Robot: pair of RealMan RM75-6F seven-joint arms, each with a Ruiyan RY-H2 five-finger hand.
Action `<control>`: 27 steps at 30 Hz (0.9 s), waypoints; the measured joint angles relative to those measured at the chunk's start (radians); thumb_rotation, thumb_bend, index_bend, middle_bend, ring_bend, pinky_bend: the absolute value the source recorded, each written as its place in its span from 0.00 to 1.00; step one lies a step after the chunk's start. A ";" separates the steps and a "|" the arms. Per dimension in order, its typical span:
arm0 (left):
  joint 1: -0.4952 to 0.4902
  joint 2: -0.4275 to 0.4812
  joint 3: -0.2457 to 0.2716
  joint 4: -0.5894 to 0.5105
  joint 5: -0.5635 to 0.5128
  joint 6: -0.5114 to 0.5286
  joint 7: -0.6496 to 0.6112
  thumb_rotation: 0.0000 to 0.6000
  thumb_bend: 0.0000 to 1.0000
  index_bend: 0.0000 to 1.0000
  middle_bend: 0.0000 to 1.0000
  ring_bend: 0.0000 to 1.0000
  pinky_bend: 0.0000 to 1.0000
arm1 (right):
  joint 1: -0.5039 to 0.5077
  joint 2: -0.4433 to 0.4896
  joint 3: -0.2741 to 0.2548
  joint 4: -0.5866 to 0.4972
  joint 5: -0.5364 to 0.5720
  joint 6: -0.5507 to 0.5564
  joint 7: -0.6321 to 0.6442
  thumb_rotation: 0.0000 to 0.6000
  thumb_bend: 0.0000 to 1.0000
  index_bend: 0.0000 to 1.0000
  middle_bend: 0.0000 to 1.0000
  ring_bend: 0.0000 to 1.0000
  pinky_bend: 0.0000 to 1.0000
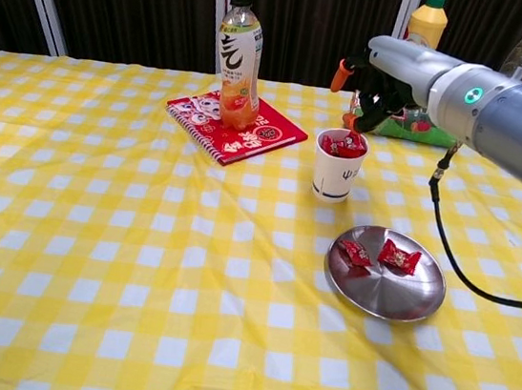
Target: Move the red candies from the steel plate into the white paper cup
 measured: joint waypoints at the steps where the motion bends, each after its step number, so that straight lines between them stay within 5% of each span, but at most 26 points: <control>1: 0.000 -0.001 0.000 0.001 0.000 0.001 0.000 1.00 0.07 0.00 0.00 0.00 0.00 | -0.008 0.009 -0.006 -0.024 -0.003 0.010 -0.002 1.00 0.45 0.31 0.79 0.83 0.99; 9: 0.003 -0.005 0.000 0.005 0.009 0.010 0.010 1.00 0.07 0.00 0.00 0.00 0.00 | -0.104 0.082 -0.143 -0.240 -0.068 0.109 -0.053 1.00 0.40 0.34 0.79 0.83 0.99; 15: 0.007 -0.011 0.002 0.017 0.021 0.024 0.011 1.00 0.07 0.00 0.00 0.00 0.00 | -0.169 0.069 -0.248 -0.286 -0.134 0.170 -0.083 1.00 0.40 0.35 0.79 0.83 0.99; 27: 0.010 -0.013 0.002 0.018 0.023 0.029 0.012 1.00 0.07 0.00 0.00 0.00 0.00 | -0.202 0.005 -0.280 -0.213 -0.131 0.170 -0.101 1.00 0.40 0.36 0.79 0.83 0.99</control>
